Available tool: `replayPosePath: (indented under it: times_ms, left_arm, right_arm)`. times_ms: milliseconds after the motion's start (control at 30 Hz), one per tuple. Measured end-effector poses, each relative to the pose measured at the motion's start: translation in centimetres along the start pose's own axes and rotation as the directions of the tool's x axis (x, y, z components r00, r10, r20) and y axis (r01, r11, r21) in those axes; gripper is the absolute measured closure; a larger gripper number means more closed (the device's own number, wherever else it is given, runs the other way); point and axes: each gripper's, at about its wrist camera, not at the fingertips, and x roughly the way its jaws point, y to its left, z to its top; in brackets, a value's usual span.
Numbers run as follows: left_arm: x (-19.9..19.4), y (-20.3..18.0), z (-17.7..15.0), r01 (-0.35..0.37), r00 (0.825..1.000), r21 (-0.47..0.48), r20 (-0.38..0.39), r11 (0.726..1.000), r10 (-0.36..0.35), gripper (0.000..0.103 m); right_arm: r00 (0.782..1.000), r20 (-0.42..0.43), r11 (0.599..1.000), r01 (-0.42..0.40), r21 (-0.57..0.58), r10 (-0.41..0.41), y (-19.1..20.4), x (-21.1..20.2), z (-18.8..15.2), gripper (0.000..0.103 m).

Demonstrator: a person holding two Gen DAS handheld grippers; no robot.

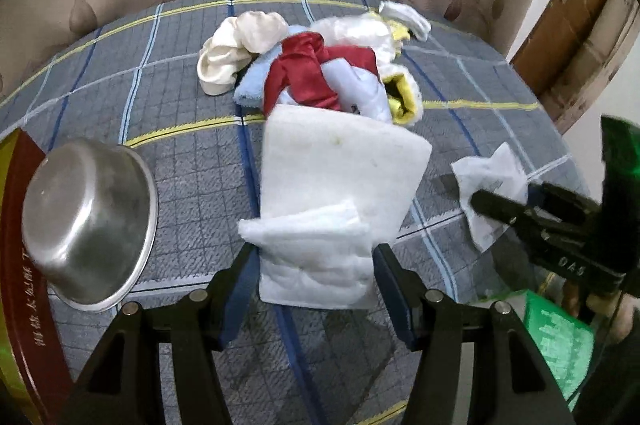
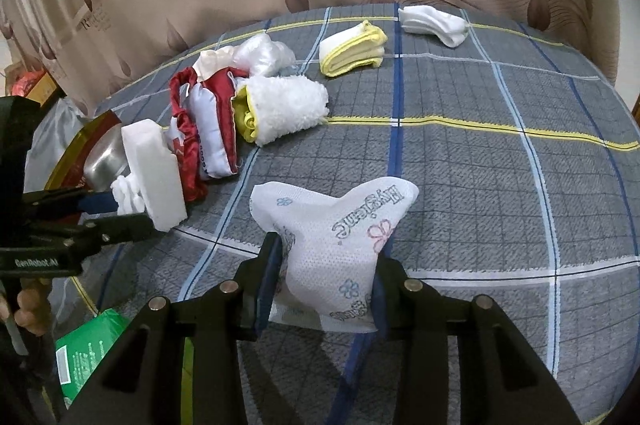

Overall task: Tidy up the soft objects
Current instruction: 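Grasp the folded white pad with the left gripper and lift it, then carry the white pad into the gold tray and open the left gripper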

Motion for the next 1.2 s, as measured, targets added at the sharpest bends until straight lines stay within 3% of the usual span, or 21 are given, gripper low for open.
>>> replayPosePath:
  times_ms: [100, 167, 267, 367, 600, 833, 1200]
  left_arm:
    - [-0.5, 0.3, -0.2, 0.005, 1.000, -0.003, 0.008, 1.000, -0.005, 0.049]
    - [-0.8, 0.5, -0.3, 0.005, 1.000, -0.003, 0.010, 1.000, -0.005, 0.066]
    - [-1.0, 0.4, -0.4, 0.000, 1.000, 0.006, 0.005, 1.000, 0.000, 0.079]
    - [-1.2, 0.1, -0.6, -0.019, 1.000, 0.029, 0.007, 0.999, 0.019, 0.084]
    - [-3.2, -0.4, -1.5, -0.038, 0.999, 0.076, 0.031, 0.996, 0.035, 0.084]
    - [-5.4, 1.2, -1.6, -0.053, 0.997, 0.038, 0.052, 0.998, 0.051, 0.084]
    - [-9.1, 6.5, -1.9, -0.186, 0.978, -0.058, 0.081, 0.981, 0.191, 0.084]
  right_arm:
    - [1.000, 0.011, 1.000, 0.000, -0.005, 0.000, 0.0, 0.0, -0.1, 0.064]
    - [1.000, 0.017, 1.000, -0.003, -0.004, 0.003, 0.0, 0.0, -0.1, 0.064]
    - [1.000, 0.020, 1.000, -0.009, -0.003, 0.009, -0.2, 0.0, -0.1, 0.064]
    - [1.000, 0.023, 1.000, -0.008, -0.003, 0.008, -0.1, -0.1, -0.2, 0.064]
    - [1.000, 0.026, 1.000, -0.009, -0.002, 0.009, -0.1, -0.1, -0.3, 0.064]
    - [1.000, 0.027, 1.000, -0.009, -0.003, 0.009, -0.1, -0.1, -0.3, 0.064]
    - [1.000, 0.026, 1.000, -0.001, -0.008, 0.002, -0.1, 0.0, -0.2, 0.064]
